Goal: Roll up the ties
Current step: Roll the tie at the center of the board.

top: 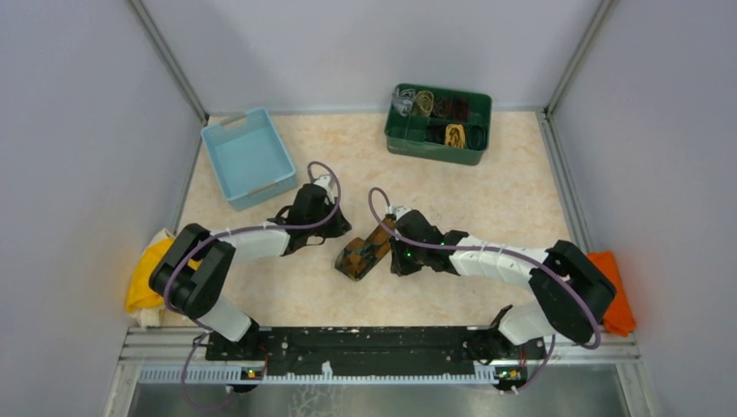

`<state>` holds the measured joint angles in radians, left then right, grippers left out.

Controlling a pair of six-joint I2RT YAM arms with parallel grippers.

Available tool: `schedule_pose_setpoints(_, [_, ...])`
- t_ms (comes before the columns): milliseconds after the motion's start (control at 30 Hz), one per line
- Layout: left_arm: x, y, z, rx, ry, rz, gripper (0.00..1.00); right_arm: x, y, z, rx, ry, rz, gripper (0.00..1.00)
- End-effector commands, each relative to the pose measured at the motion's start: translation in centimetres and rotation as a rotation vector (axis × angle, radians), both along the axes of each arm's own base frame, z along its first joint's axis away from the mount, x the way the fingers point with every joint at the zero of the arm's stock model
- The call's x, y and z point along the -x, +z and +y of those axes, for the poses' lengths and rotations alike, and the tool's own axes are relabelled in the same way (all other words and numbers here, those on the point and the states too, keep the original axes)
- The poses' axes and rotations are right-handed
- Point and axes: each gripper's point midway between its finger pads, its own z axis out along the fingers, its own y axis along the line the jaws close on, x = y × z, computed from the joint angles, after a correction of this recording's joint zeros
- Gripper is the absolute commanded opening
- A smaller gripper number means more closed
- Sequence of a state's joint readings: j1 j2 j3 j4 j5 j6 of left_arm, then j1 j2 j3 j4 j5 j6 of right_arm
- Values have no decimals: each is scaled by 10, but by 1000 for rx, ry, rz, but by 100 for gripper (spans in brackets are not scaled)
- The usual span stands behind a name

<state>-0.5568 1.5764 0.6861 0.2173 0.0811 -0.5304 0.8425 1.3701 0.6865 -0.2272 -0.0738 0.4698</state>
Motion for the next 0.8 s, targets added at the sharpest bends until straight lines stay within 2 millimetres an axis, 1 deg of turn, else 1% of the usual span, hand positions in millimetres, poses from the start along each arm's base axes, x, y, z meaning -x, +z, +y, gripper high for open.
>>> schedule_pose_setpoints(0, [15, -2, -21, 15, -60, 15, 0, 3, -8, 18, -75, 9, 17, 0])
schedule_pose_setpoints(100, [33, -14, -28, -9, -88, 47, 0, 5, -21, 23, -87, 10, 40, 0])
schedule_pose_setpoints(167, [42, -22, -28, -21, -102, 65, 0, 7, -30, 24, -80, 14, 61, 0])
schedule_pose_setpoints(300, [56, -36, -27, -47, -128, 92, 0, 3, -36, 35, -105, 27, 65, 0])
schedule_pose_setpoints(433, [66, -48, -26, -69, -146, 121, 0, -2, -40, 45, -115, 31, 72, 0])
schedule_pose_setpoints(533, [69, -48, -26, -64, -153, 124, 0, -5, -40, 49, -119, 33, 71, 0])
schedule_pose_setpoints(700, [75, -43, -34, -9, -176, 141, 0, -4, -40, 54, -135, 46, 75, 0])
schedule_pose_setpoints(767, [79, -46, -35, 1, -182, 153, 0, -6, -40, 57, -135, 51, 75, 0])
